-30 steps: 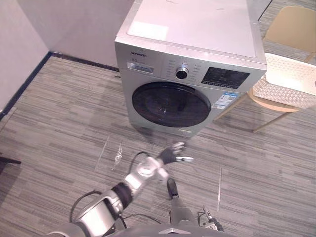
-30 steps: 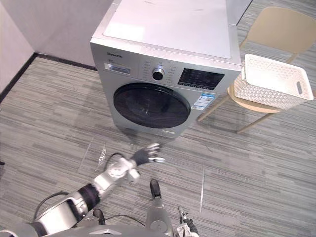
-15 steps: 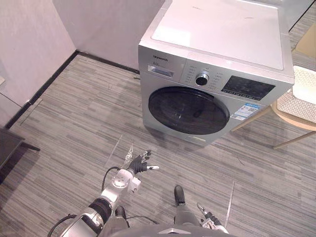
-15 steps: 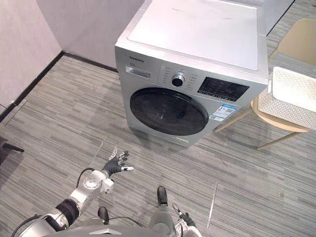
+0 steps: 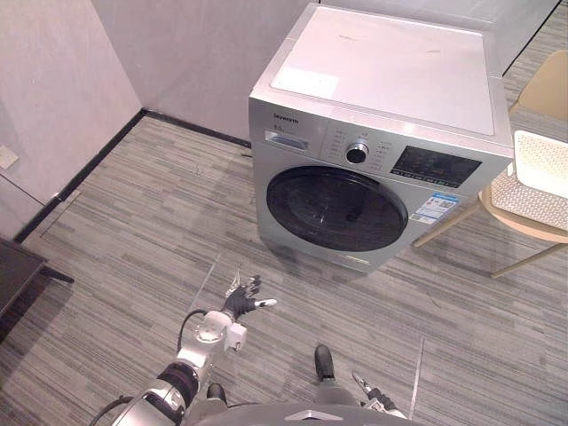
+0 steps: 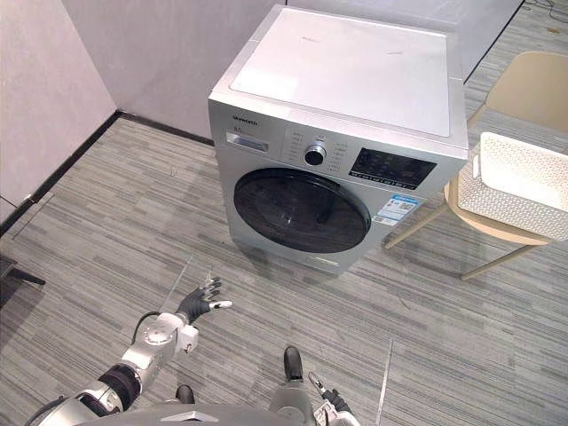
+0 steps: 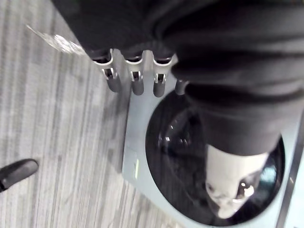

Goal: Pick up the laundry basket with both hands and put the clothes into the washing machine.

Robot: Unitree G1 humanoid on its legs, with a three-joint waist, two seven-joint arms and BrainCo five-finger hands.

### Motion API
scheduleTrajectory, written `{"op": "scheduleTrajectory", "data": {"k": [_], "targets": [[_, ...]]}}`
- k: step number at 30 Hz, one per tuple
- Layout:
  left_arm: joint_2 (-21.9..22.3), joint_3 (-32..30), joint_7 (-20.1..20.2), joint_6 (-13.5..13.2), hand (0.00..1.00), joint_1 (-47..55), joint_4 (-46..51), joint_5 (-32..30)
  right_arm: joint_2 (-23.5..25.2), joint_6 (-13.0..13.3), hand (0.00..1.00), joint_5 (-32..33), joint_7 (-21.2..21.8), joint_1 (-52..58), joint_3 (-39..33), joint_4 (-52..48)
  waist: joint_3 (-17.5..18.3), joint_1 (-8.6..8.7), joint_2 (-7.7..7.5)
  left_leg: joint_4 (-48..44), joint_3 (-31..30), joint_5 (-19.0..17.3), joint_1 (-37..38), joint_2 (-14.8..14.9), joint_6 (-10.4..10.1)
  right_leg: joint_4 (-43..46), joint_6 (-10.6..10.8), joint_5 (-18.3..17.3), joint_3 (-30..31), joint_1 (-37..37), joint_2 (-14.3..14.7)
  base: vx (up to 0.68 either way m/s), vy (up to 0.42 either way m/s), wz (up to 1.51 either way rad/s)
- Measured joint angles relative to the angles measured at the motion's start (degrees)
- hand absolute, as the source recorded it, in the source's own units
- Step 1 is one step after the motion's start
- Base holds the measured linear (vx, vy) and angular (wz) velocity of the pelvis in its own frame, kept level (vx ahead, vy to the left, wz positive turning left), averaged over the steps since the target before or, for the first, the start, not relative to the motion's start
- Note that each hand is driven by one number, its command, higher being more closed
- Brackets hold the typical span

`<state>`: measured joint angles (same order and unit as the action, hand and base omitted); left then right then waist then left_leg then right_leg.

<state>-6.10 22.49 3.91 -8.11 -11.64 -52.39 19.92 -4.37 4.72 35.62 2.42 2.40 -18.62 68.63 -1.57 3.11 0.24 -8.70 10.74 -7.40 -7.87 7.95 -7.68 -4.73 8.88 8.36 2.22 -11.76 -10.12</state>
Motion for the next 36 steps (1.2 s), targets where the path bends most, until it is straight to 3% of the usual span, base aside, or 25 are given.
{"op": "scheduleTrajectory", "data": {"k": [5, 8, 11, 13, 15, 16, 18, 19, 20, 21, 22, 24, 26, 29, 30, 31, 32, 35, 36], "targets": [[-1.2, -17.8, -3.7, 0.8, 0.0, 0.0, -14.6, -3.4, -0.1, -0.5, 0.0, -0.1, 0.0, -1.4, -0.2, 0.6, -0.9, -0.58, -0.84, -0.2, 0.0, 0.1, -0.9, -0.1, 0.1, 0.1, -0.6, 0.3, 0.0, -0.8, -0.1, -0.01, -0.008, 0.0], [-3.0, -23.1, -5.2, 1.4, 0.0, 0.8, -16.2, -4.4, -0.7, -1.2, 0.0, -1.9, -0.1, -4.7, -1.0, 2.2, -1.8, -1.83, -2.04, -0.9, 0.0, 0.5, -3.4, -0.7, 0.3, 0.1, -1.4, 0.9, 0.0, -3.1, -0.6, -0.04, -0.006, 0.04], [-2.1, -28.0, -6.2, 1.7, 0.0, 4.3, -16.1, -5.5, -0.9, -1.1, 0.0, -2.3, 0.0, -6.2, -2.4, 1.8, -1.9, -3.37, -2.21, -2.1, 0.0, -0.8, -3.0, -1.0, 0.9, 0.1, -2.4, 0.1, -0.1, -2.1, -1.1, 0.0, 0.015, 0.03], [-1.0, -30.4, -6.2, 1.7, 0.0, 6.1, -15.6, -5.1, -1.2, -1.1, 0.0, -2.3, 0.0, -6.8, -2.6, 0.5, -2.2, -4.35, -2.01, -5.6, -0.7, -3.2, -4.7, -1.4, 1.8, 0.9, -2.5, -1.5, -1.0, -2.0, -1.9, 0.0, 0.062, 0.24], [2.0, -31.6, -6.2, 1.7, 0.0, 7.9, -15.0, -4.2, -1.8, -1.1, 0.0, -2.4, 0.0, -5.8, -3.7, -1.7, -3.8, -4.55, -0.58, -12.5, -4.4, -7.5, -7.6, -2.6, 3.3, 9.7, -1.9, -7.8, -3.9, -2.3, -3.7, 0.01, 0.113, 0.81], [2.7, -31.7, -6.2, 1.8, 0.0, 8.8, -14.5, -4.2, -1.8, -1.1, 0.0, -2.3, 0.0, -4.6, -3.8, -2.8, -4.0, -4.59, -0.4, -13.6, -5.5, -7.9, -7.7, -3.1, 3.7, 12.9, -2.4, -9.2, -4.9, -2.4, -4.7, 0.09, 0.156, 0.96], [3.6, -33.6, -6.2, 1.7, 0.0, 10.2, -13.2, -4.3, -1.5, -1.0, 0.0, -2.3, 0.0, -2.5, -3.5, -5.8, -4.5, -4.75, 0.27, -15.4, -8.6, -9.7, -6.8, -4.2, 4.8, 30.1, -6.4, -9.9, -2.1, -7.6, -5.3, 0.11, 0.213, 0.91], [3.3, -33.8, -6.2, 1.8, 0.0, 10.6, -12.7, -4.4, -0.5, -0.9, 0.0, -2.3, 0.1, -1.0, -2.3, -7.6, -4.9, -4.59, -0.17, -14.9, -11.1, -9.2, -5.2, -5.6, 5.9, 41.6, -12.0, -6.4, 2.7, -11.7, -4.7, 0.19, 0.209, 1.17], [3.3, -33.9, -6.2, 1.9, 0.0, 11.0, -11.4, -4.6, 1.0, -0.8, 0.0, -2.3, 0.2, 0.2, -1.8, -8.0, -5.3, -4.17, -0.4, -14.6, -13.9, -9.1, -3.4, -6.7, 6.3, 50.4, -10.2, -5.7, 7.2, -14.8, -3.8, 0.2, 0.107, 1.17], [3.3, -34.2, -6.2, 1.9, 0.0, 11.1, -11.2, -4.8, 1.3, -0.7, 0.0, -2.2, 0.1, 0.5, -1.8, -8.2, -5.3, -4.01, -0.83, -14.6, -14.6, -9.1, -3.1, -7.0, 6.4, 52.4, -8.5, -7.6, 8.2, -15.2, -3.4, 0.28, 0.065, 1.3], [3.3, -35.5, -6.2, 1.9, 0.0, 11.0, -11.1, -5.4, 2.0, -0.6, 0.0, -2.1, 0.1, 1.3, -1.4, -8.4, -4.7, -3.8, -1.64, -14.6, -17.3, -9.1, -2.7, -7.8, 6.6, 54.7, -6.9, -12.0, 8.9, -16.5, -2.1, 0.25, 0.001, 1.18], [3.8, -36.3, -6.2, 1.9, 0.0, 10.6, -11.1, -5.5, 2.2, -0.1, 0.0, -2.0, 0.1, 1.8, -1.1, -9.3, -4.7, -3.81, -1.77, -13.4, -19.9, -9.0, -2.1, -8.2, 6.5, 50.5, -5.7, -15.1, 7.3, -18.2, -1.1, 0.25, -0.021, 0.82], [4.7, -37.3, -6.3, 2.0, 0.0, 10.7, -11.2, -6.2, 2.2, 0.1, 0.0, -2.0, 0.1, 2.0, -1.2, -9.4, -4.8, -4.03, -1.51, -9.8, -20.3, -8.9, 1.5, -7.5, 6.3, 38.5, -4.4, -15.7, 6.8, -17.7, 0.1, 0.29, -0.105, 0.15], [5.7, -37.0, -6.2, 1.9, 0.0, 9.5, -11.3, -9.6, 2.5, 0.1, 0.0, -2.1, 0.3, 3.3, -1.6, -9.2, -4.6, -2.78, -1.18, -3.7, -22.6, -9.1, 7.1, -6.0, 4.8, 19.2, -2.5, -11.7, 8.1, -13.8, 0.4, 0.41, -0.321, 0.45], [6.6, -37.0, -6.2, 2.0, 0.0, 8.4, -11.5, -10.8, 2.5, 0.0, 0.0, -2.2, 0.2, 4.1, -2.5, -9.0, -4.1, -2.15, -1.32, -2.1, -24.5, -9.5, 8.4, -5.0, 3.8, 18.8, 1.6, -6.4, 7.6, -12.4, 0.4, 0.33, -0.405, 0.88], [7.6, -37.1, -6.2, 2.0, 0.0, 7.7, -11.6, -11.3, 1.7, 0.0, 0.0, -2.2, 0.2, 4.2, -2.5, -8.7, -4.0, -2.07, 0.47, -1.4, -25.0, -9.3, 8.6, -3.6, 3.4, 20.5, 1.4, -7.9, 5.7, -12.4, 1.1, 0.32, -0.376, 0.9], [9.7, -37.2, -5.9, 2.0, 0.0, 7.1, -11.7, -12.1, 0.6, 0.0, 0.0, -2.6, 0.1, 4.1, -3.2, -7.1, -3.3, -1.75, 1.74, -0.2, -24.1, -6.3, 9.3, -2.9, 2.8, 23.7, 0.3, -10.9, 3.5, -12.9, 1.0, 0.33, -0.326, 0.76], [10.1, -36.6, -5.7, 2.2, 0.0, 7.0, -12.3, -13.4, 0.1, -1.1, 0.0, -5.0, 0.2, 3.6, -5.0, -4.2, -1.2, -1.09, 1.63, 3.2, -19.7, 2.3, 12.1, -0.7, 0.7, 29.0, -3.1, -15.0, -0.3, -11.4, 1.4, 0.34, -0.306, 0.55], [9.9, -36.8, -5.7, 2.2, 0.0, 7.1, -12.4, -13.4, -0.7, -1.3, 0.0, -6.7, 0.2, 3.3, -5.1, -3.2, -0.5, -0.81, 2.21, 2.4, -18.7, 5.1, 11.3, 0.3, 0.0, 28.1, -4.0, -15.5, -2.5, -9.4, 1.7, 0.32, -0.278, 0.59]]}}
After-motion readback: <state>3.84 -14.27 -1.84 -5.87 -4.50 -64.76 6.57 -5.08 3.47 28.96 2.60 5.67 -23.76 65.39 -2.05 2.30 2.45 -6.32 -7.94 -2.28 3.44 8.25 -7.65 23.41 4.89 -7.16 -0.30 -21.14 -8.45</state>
